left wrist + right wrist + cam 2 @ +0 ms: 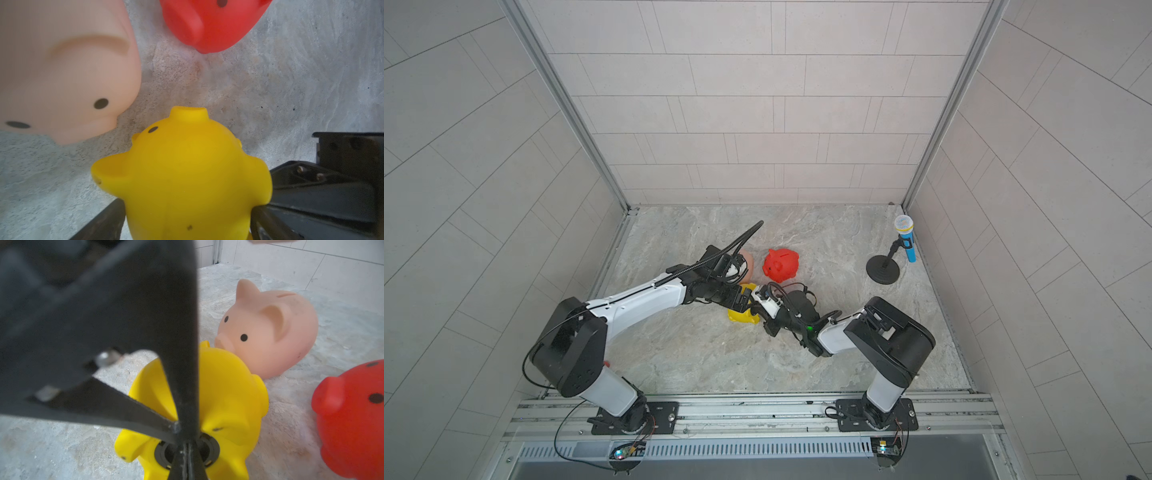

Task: Open piggy banks
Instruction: Open the lid on the piggy bank.

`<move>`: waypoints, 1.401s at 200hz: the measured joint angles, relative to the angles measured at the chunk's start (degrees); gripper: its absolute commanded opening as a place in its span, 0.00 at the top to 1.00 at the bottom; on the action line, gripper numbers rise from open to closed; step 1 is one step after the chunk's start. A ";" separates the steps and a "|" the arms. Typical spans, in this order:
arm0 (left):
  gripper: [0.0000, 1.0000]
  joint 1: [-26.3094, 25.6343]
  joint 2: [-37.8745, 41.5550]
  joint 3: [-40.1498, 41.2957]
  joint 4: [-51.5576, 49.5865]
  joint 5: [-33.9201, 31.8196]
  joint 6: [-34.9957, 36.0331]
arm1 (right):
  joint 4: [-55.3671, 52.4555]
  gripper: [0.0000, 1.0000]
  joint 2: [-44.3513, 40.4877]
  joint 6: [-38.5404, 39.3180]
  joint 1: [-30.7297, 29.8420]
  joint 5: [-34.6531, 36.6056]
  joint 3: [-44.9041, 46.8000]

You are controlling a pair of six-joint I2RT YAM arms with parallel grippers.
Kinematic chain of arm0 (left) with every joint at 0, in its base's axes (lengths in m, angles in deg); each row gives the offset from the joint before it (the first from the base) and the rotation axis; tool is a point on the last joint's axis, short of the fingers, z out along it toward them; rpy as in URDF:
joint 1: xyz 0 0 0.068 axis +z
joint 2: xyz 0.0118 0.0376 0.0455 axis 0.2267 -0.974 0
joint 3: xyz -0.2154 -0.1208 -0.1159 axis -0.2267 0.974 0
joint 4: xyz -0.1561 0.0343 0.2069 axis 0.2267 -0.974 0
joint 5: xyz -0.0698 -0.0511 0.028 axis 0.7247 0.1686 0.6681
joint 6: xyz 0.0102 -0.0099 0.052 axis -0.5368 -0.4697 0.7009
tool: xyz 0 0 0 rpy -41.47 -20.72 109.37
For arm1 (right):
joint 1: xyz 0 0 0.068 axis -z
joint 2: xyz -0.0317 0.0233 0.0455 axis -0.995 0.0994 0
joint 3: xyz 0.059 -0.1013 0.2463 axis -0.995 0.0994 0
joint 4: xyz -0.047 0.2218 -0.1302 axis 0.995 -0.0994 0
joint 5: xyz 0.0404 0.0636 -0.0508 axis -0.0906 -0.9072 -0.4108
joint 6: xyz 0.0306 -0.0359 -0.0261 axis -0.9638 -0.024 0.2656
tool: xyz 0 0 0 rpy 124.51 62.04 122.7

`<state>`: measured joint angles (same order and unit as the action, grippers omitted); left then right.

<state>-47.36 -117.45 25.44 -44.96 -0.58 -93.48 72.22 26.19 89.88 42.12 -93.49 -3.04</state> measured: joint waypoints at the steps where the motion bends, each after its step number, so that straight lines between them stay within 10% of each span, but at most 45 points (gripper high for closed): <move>1: 0.04 0.00 0.02 0.00 -0.02 0.00 0.00 | -0.02 1.00 -0.02 0.15 -0.02 0.02 0.00; 115: 0.04 0.28 0.87 0.15 -2.34 -0.52 1.22 | -11.93 1.00 -2.97 19.30 -4.83 7.67 -3.91; 280: 0.05 -0.52 0.11 0.02 -0.61 -1.29 0.50 | -12.48 1.00 -11.10 17.99 -8.20 6.03 5.07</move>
<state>-47.89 -117.34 25.46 -45.57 -1.87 -92.98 59.74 15.09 107.87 33.93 -87.45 2.03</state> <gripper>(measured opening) 0.954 0.047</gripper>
